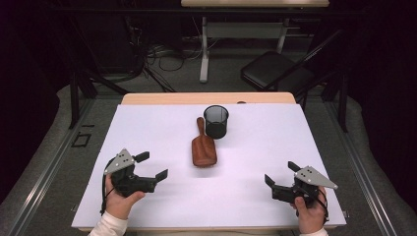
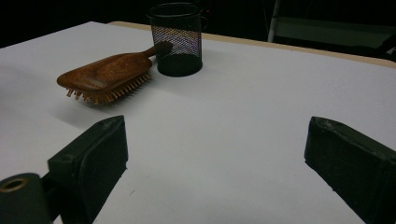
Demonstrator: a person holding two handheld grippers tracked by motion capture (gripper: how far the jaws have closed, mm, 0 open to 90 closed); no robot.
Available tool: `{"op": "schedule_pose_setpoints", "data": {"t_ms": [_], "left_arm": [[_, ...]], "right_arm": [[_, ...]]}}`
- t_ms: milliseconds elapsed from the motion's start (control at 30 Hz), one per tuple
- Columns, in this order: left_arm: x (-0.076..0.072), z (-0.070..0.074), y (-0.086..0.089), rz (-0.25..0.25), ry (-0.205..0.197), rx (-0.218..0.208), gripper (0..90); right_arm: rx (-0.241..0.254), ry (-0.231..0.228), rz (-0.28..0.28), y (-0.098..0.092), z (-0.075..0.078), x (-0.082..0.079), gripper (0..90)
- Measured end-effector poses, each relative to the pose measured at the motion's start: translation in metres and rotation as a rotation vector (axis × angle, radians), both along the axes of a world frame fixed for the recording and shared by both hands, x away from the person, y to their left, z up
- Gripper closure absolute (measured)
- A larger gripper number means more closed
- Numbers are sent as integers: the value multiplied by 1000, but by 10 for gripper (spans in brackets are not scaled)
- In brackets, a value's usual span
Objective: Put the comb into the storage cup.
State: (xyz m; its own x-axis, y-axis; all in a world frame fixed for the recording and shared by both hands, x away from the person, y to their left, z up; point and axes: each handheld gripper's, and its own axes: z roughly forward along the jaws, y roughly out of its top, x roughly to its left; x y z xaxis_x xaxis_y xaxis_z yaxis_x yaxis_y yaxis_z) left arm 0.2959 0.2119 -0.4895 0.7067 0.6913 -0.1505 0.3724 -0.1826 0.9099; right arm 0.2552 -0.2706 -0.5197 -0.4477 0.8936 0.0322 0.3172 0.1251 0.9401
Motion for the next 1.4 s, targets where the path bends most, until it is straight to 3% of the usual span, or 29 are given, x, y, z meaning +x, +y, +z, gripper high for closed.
{"op": "schedule_pose_setpoints", "data": {"t_ms": [100, 133, 200, 233, 267, 300, 400, 567, 667, 767, 833, 900, 1000, 1100, 1267, 1400], "left_arm": [[7, 3, -8, -8, 17, 22, 40], [13, 6, -13, -5, 17, 48, 70], [16, 7, -16, -1, 18, 51, 102], [24, 11, -20, 1, 34, 64, 156], [24, 11, -20, 1, 34, 64, 156], [33, 14, -25, -3, 44, 72, 157], [44, 21, -32, -3, 43, 80, 297], [61, 27, -42, -3, 70, 83, 356], [75, 28, -51, 15, 75, 102, 479], [83, 29, -54, 32, 92, 86, 508], [90, 30, -57, 61, 93, 104, 519], [101, 30, -60, 88, 139, 107, 529], [109, 31, -62, 93, 146, 114, 541], [119, 33, -68, 86, 165, 135, 642], [129, 37, -76, 83, 184, 173, 708], [138, 41, -82, 84, 200, 180, 757]], "right_arm": [[1, 0, 5, 1, -1, 1, 65], [-2, 9, 11, 2, -1, 2, 70], [-2, 8, 11, 2, -1, 2, 70], [0, 11, 13, 3, -1, 2, 71], [-1, 10, 14, 3, -1, 2, 71], [1, 8, 14, 3, -1, 2, 72], [4, 8, 12, 3, -1, 3, 74], [8, 12, 13, 3, -2, 4, 78], [16, 15, 10, 3, -3, 4, 82], [10, 17, 9, 2, -3, 4, 83], [13, 23, 9, 2, -3, 5, 85], [17, 23, 9, 2, -4, 6, 89], [17, 23, 9, 2, -4, 6, 90], [15, 27, 11, 1, -4, 6, 95], [13, 29, 12, 1, -5, 6, 98], [10, 33, 11, 1, -5, 7, 101]]}}
